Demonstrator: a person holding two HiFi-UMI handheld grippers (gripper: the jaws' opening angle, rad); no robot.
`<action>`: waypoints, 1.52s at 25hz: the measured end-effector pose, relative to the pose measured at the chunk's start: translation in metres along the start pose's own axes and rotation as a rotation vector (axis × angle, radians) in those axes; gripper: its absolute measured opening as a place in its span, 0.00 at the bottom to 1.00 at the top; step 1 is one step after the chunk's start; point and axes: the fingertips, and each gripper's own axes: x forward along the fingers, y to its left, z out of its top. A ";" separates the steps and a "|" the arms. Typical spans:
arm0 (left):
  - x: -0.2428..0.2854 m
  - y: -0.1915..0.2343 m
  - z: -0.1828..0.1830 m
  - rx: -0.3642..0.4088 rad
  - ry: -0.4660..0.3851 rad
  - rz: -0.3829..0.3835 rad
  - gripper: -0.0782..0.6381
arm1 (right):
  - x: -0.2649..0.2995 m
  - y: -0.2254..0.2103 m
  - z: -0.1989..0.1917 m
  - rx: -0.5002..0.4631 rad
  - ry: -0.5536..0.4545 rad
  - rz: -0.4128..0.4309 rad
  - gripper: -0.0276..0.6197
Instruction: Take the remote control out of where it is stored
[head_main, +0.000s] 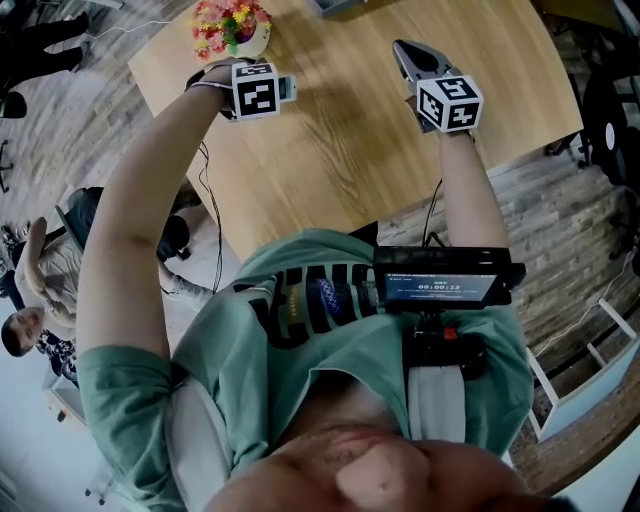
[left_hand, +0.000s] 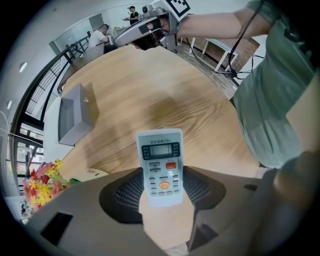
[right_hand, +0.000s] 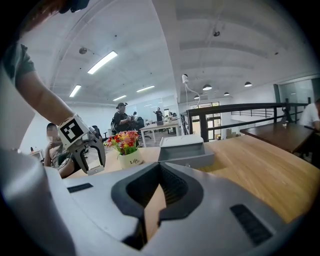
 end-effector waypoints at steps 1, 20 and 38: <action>0.003 0.000 0.000 -0.003 0.003 -0.003 0.45 | 0.000 0.000 -0.001 0.001 0.001 0.000 0.05; 0.052 0.034 0.018 -0.634 -0.228 0.082 0.45 | -0.005 0.008 -0.027 0.085 0.002 -0.013 0.05; 0.056 0.029 0.035 -0.828 -0.541 0.246 0.55 | -0.014 0.014 -0.031 0.132 -0.018 -0.016 0.05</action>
